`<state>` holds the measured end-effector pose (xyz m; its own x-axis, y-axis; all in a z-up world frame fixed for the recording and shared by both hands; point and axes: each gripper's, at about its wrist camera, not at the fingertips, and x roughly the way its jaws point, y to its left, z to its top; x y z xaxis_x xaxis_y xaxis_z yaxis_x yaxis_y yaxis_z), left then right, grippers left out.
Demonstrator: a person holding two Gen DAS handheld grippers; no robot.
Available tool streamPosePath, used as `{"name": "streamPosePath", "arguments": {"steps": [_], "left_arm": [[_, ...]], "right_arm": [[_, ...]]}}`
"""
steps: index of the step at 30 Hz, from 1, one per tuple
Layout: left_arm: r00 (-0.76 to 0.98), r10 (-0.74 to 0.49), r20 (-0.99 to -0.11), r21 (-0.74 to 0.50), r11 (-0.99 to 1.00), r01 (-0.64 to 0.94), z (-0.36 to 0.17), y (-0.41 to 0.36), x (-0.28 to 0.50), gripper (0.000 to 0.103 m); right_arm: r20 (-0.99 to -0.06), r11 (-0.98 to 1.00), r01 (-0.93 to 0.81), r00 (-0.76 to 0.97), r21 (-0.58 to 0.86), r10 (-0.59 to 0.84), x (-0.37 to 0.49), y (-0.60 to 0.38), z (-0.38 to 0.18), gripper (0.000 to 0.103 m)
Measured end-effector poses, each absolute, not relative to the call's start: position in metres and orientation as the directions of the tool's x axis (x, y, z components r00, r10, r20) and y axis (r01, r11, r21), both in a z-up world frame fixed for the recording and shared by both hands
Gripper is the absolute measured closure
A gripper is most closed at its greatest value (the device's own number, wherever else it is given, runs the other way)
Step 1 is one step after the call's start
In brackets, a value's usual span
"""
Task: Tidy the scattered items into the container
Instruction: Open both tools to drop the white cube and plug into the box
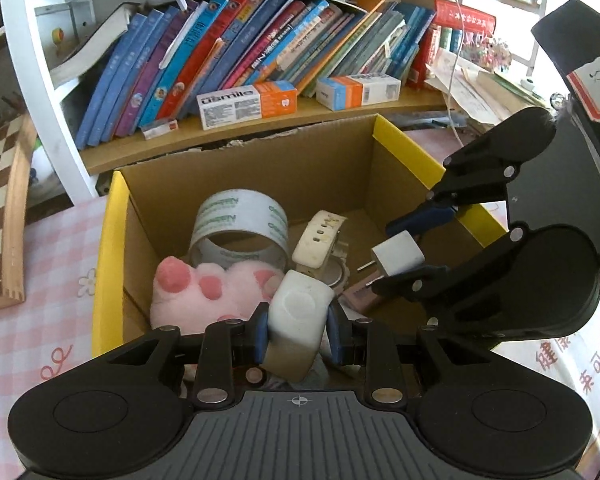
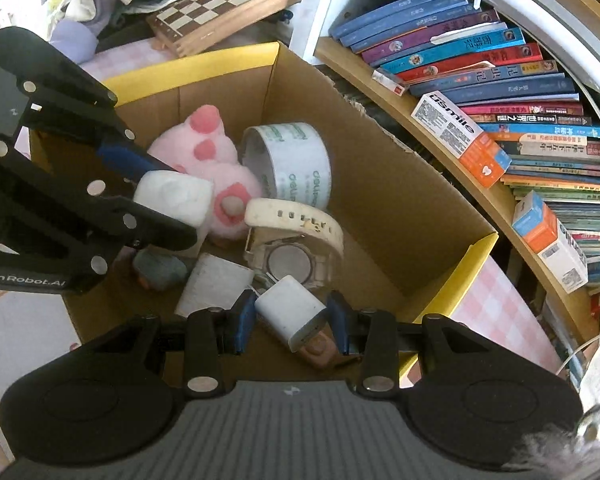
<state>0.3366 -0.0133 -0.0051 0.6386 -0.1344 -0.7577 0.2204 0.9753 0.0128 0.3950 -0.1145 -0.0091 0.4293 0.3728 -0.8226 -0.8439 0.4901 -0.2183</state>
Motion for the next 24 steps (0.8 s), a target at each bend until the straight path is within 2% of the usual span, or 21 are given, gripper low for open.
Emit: {"name": "streamPosePath", "arguments": {"steps": [8, 10, 12, 13, 17, 21, 24], "left_arm": [[0.648, -0.118, -0.752, 0.032, 0.976, 0.215, -0.006, -0.016, 0.335, 0.070], [0.658, -0.115, -0.744, 0.033, 0.978, 0.207, -0.005, -0.015, 0.333, 0.060], [0.680, -0.100, -0.727, 0.043, 0.981, 0.191, -0.002, -0.015, 0.329, 0.040], [0.691, -0.091, -0.717, 0.052, 0.982, 0.183, 0.001, -0.015, 0.326, 0.038], [0.742, -0.049, -0.669, 0.100, 0.983, 0.155, 0.014, -0.017, 0.312, 0.016], [0.788, -0.008, -0.616, 0.146, 0.982, 0.124, 0.027, -0.019, 0.298, 0.007], [0.820, 0.023, -0.572, 0.179, 0.979, 0.098, 0.036, -0.021, 0.287, 0.002]], "right_arm": [[-0.818, 0.490, -0.841, 0.440, -0.230, 0.371, 0.396, -0.114, -0.011, 0.064], [-0.813, 0.498, -0.836, 0.446, -0.229, 0.374, 0.396, -0.115, -0.010, 0.057], [-0.804, 0.510, -0.830, 0.455, -0.227, 0.382, 0.395, -0.116, -0.007, 0.048], [-0.799, 0.515, -0.827, 0.459, -0.225, 0.389, 0.395, -0.117, -0.005, 0.045], [-0.753, 0.562, -0.796, 0.507, -0.223, 0.419, 0.385, -0.129, 0.009, 0.030], [-0.704, 0.609, -0.763, 0.554, -0.216, 0.444, 0.375, -0.141, 0.024, 0.017], [-0.665, 0.642, -0.738, 0.588, -0.208, 0.460, 0.368, -0.150, 0.035, 0.012]]}}
